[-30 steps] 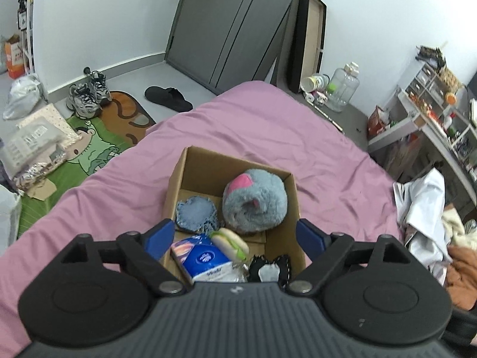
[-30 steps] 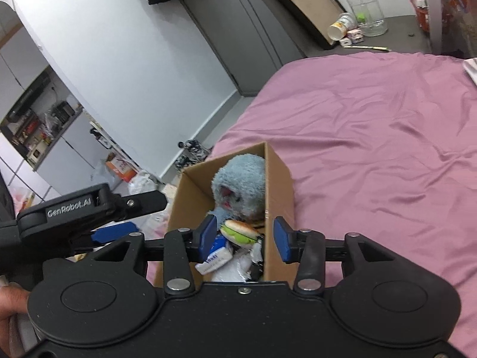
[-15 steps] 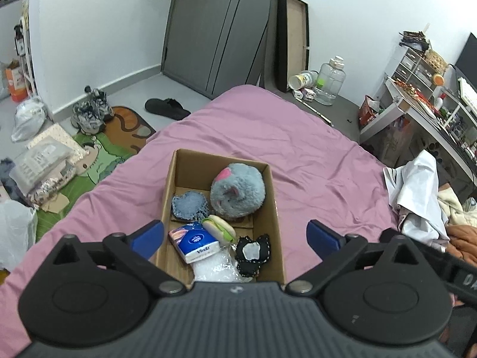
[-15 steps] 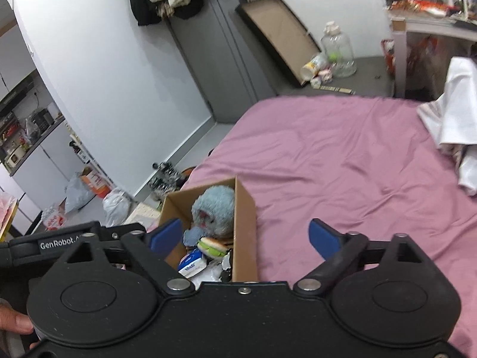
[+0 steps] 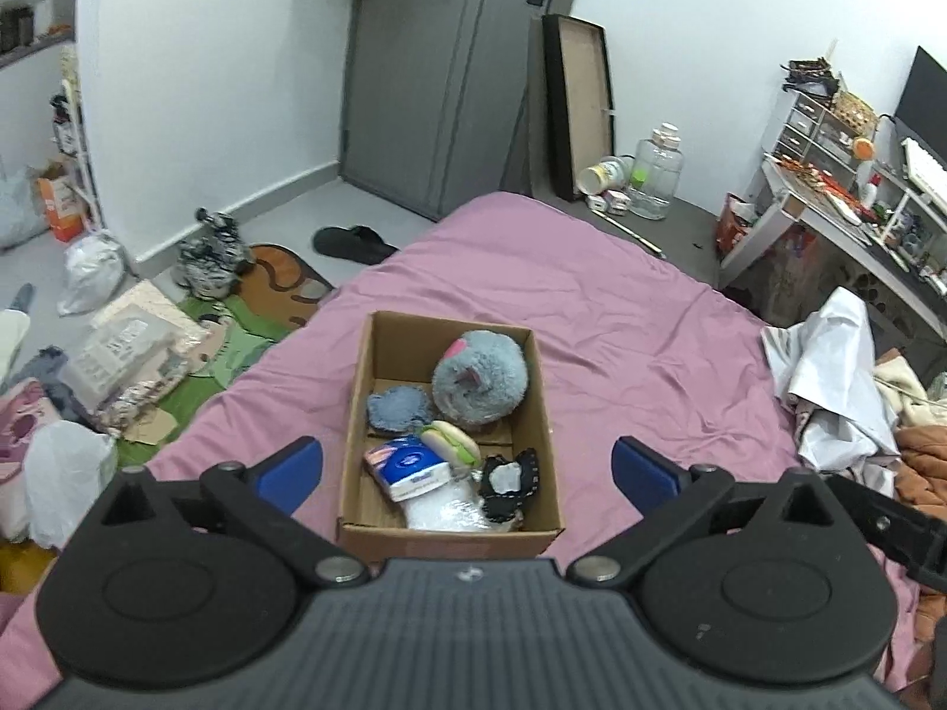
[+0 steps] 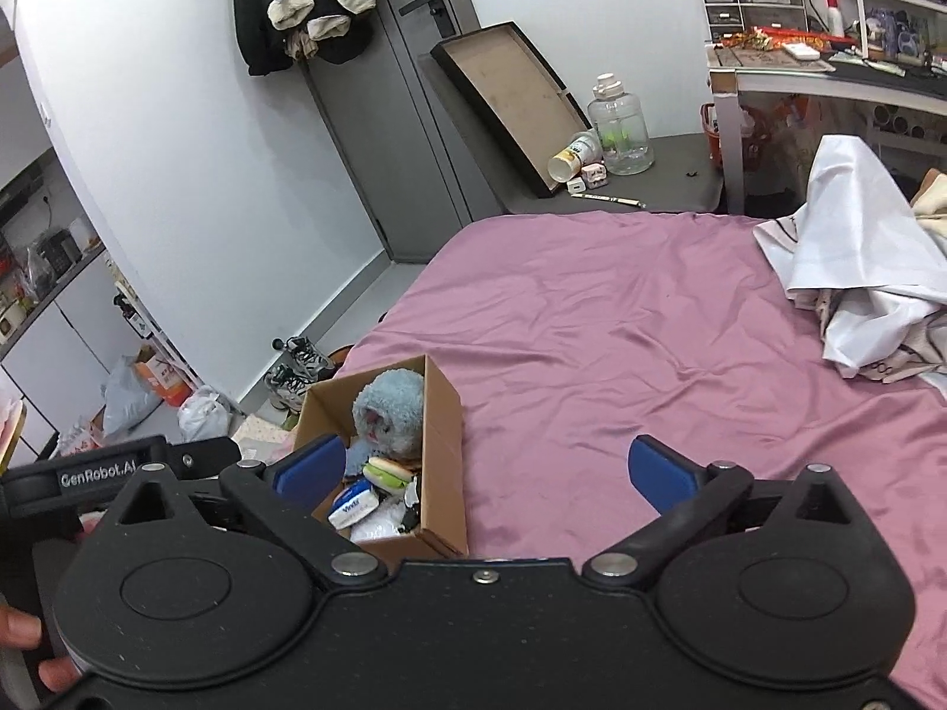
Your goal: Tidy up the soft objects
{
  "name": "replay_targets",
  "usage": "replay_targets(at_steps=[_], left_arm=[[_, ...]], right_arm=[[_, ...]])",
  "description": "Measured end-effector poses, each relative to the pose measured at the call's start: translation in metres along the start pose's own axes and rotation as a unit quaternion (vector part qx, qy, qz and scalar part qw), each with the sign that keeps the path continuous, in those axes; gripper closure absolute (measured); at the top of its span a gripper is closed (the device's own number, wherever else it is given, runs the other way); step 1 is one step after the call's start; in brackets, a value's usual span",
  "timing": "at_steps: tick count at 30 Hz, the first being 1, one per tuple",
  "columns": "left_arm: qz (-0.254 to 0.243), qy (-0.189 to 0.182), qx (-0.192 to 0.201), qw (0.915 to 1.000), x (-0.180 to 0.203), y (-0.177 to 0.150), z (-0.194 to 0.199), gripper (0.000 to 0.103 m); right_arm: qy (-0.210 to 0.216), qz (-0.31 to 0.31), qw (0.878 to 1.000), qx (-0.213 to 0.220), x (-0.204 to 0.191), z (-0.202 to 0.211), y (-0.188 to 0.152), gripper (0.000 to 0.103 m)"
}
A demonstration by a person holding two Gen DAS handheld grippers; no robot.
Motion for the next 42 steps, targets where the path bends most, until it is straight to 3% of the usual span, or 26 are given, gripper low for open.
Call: replay_targets(at_steps=[26,42], left_arm=[[-0.039,0.013,-0.004,0.9991,0.009,-0.033,0.059,0.0],[-0.041,0.021,-0.017,0.9988,0.007,-0.046,0.077,0.0]], right_arm=[[-0.029,0.004,1.0,-0.006,0.013,0.058,-0.031,0.0],[-0.044,0.052,0.998,-0.017,-0.005,0.066,-0.044,0.0]])
Point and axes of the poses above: each gripper's, at about its wrist camera, not at the fingertips, and z roughly against the way its jaws point, x to its right, y to its top, the point moved 1 cm from there along -z, roughly the way its jaws point, and after that the axes turned 6 degrees about x, right-handed, at the moved point
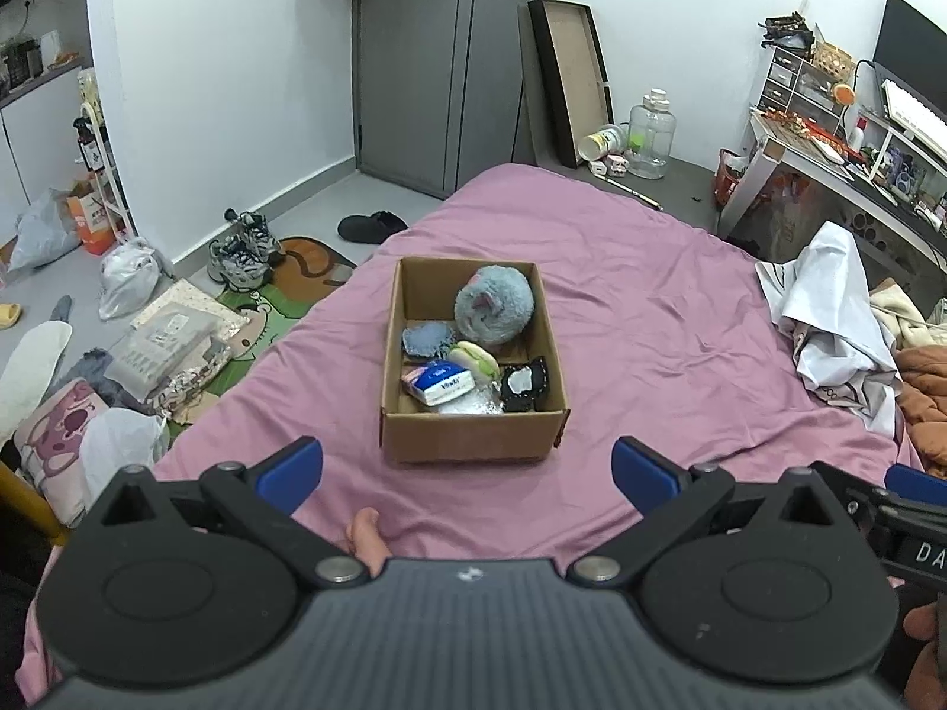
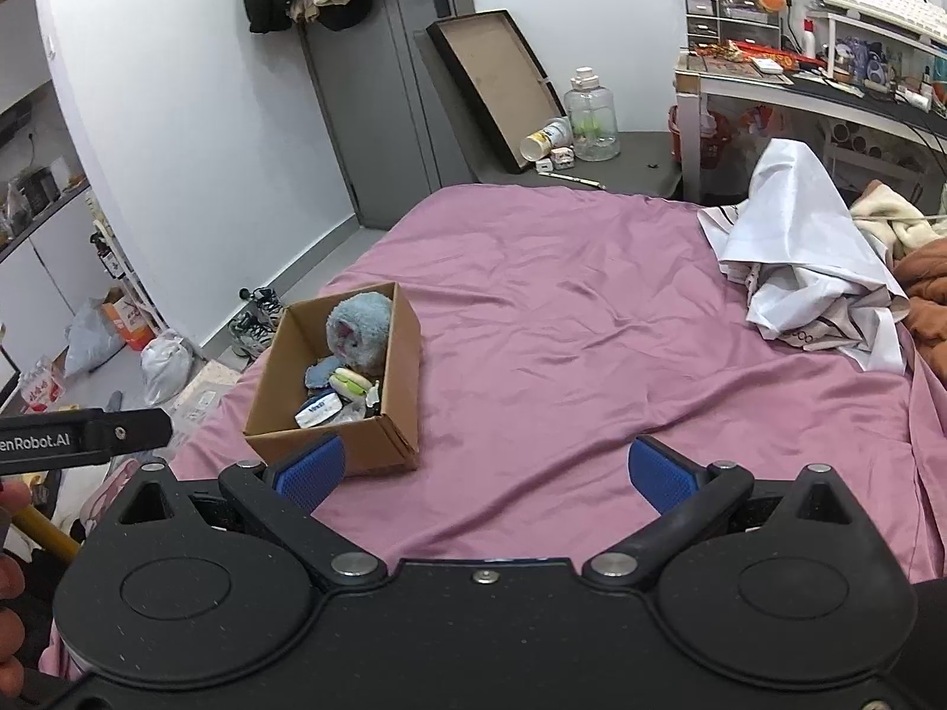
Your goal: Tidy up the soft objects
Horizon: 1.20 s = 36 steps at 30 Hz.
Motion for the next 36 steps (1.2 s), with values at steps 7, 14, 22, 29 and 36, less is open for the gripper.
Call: replay_targets(at_steps=[7,14,22,29,36], left_arm=[[-0.004,-0.006,-0.002,1.0,0.005,-0.005,0.001,0.0],[-0.003,-0.003,-0.007,1.0,0.005,-0.008,-0.002,0.0],[0.002,0.003,-0.012,0.9999,-0.002,-0.006,-0.008,0.0],[-0.002,0.0,-0.011,0.9999,-0.001,-0.006,-0.009,0.0],[0.002,0.0,-0.01,0.9999,-0.002,-0.006,-0.009,0.0]], right_arm=[[0.0,-0.017,1.0,0.004,0.005,0.0,0.001,0.0],[-0.001,-0.015,1.0,-0.001,0.006,-0.002,0.0,0.0],[0.0,-0.006,1.0,-0.002,0.003,-0.003,0.0,0.0],[0.004,-0.006,1.0,-0.001,0.004,-0.002,0.001,0.0],[0.003,-0.003,1.0,-0.004,0.003,-0.004,0.0,0.0]])
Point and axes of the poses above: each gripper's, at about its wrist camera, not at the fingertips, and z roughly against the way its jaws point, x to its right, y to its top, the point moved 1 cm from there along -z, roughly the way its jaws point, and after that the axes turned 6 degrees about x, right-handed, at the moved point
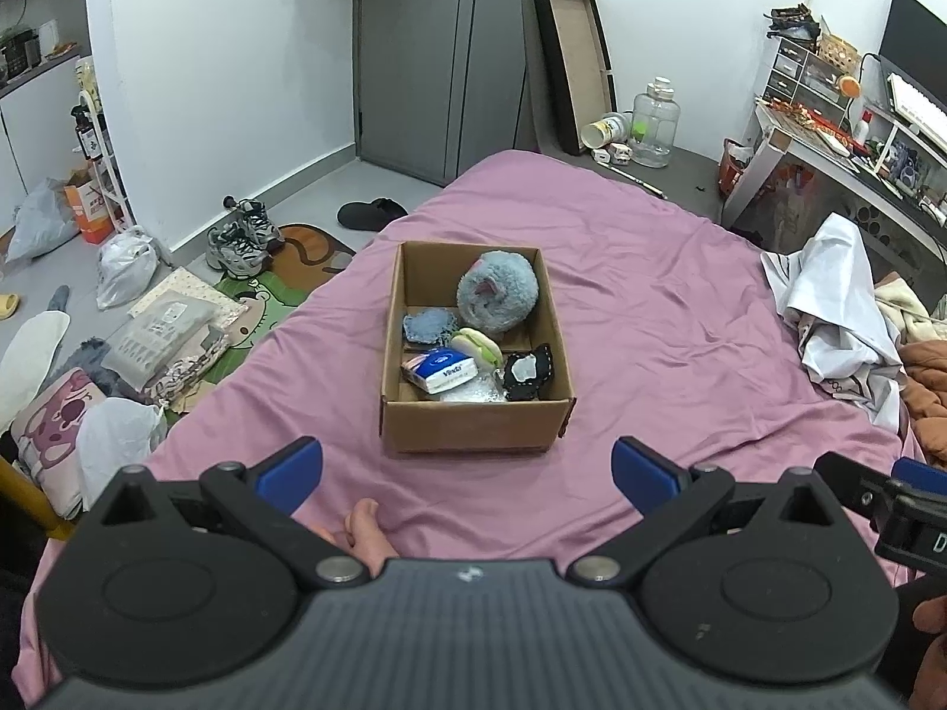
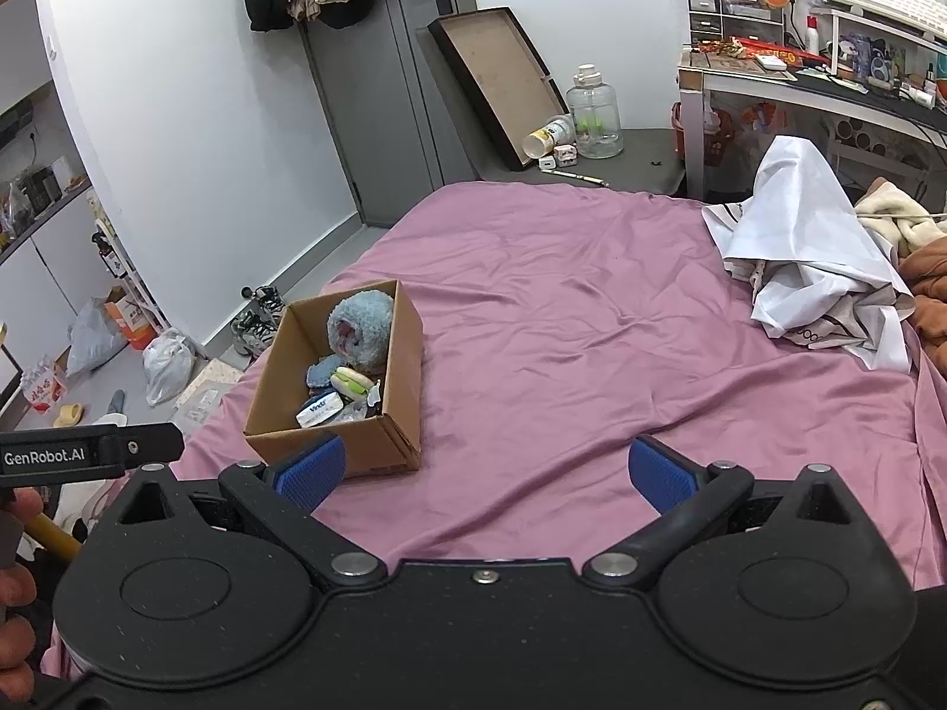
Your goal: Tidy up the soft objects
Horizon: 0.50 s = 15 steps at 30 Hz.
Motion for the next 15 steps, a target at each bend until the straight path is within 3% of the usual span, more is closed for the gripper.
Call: replay_targets(at_steps=[15], left_arm=[[0.0,0.003,0.0,1.0,-0.0006,0.0007,0.0008,0.0]], right_arm=[[-0.004,0.004,1.0,-0.003,-0.0009,-0.0035,-0.0009,0.0]])
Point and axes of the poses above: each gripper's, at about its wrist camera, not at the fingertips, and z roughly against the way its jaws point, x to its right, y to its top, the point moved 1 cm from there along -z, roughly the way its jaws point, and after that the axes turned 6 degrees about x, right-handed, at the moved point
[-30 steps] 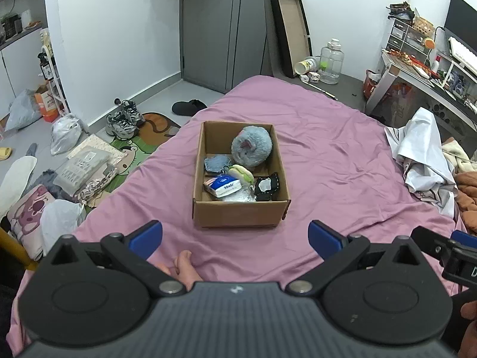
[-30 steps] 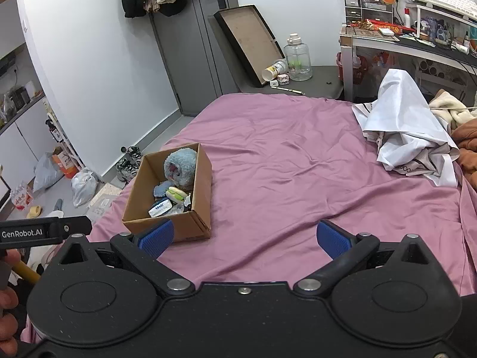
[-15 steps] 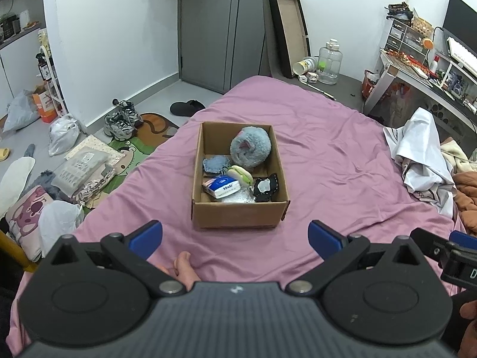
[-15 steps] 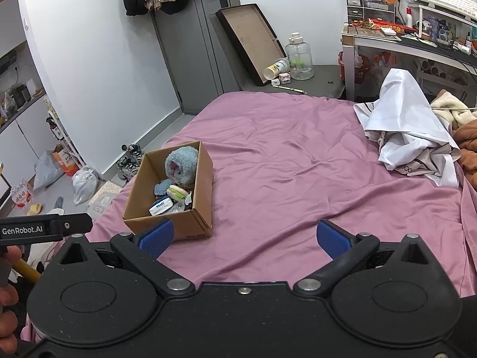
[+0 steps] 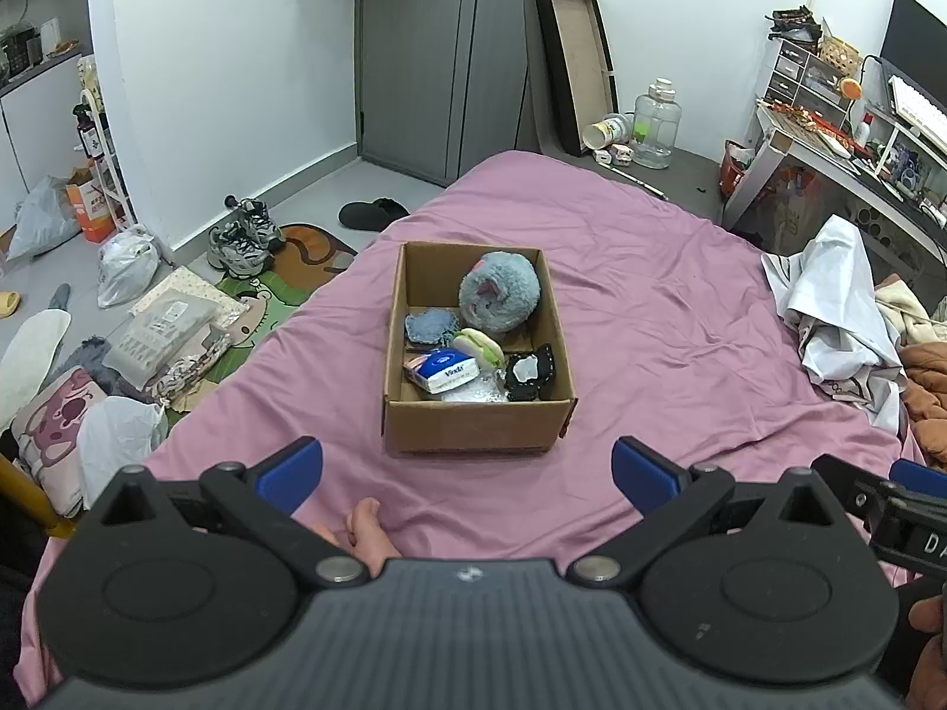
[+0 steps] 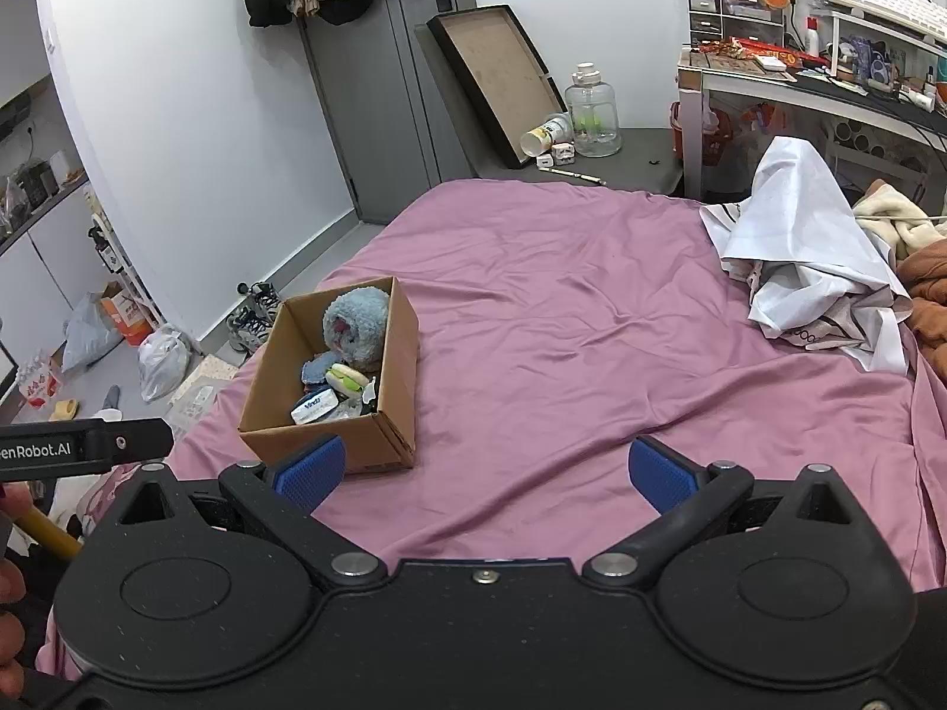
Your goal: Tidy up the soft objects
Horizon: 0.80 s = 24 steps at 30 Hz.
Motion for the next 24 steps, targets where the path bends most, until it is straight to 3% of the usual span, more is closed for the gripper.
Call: replay_targets(at_steps=[24], left_arm=[[0.004,0.0,0.007,1.0,-0.0018,0.0026,0.0039,0.0]], right_arm=[[-0.004,0.0,1.0,-0.002,-0.0004,0.0012,-0.0001,0.0]])
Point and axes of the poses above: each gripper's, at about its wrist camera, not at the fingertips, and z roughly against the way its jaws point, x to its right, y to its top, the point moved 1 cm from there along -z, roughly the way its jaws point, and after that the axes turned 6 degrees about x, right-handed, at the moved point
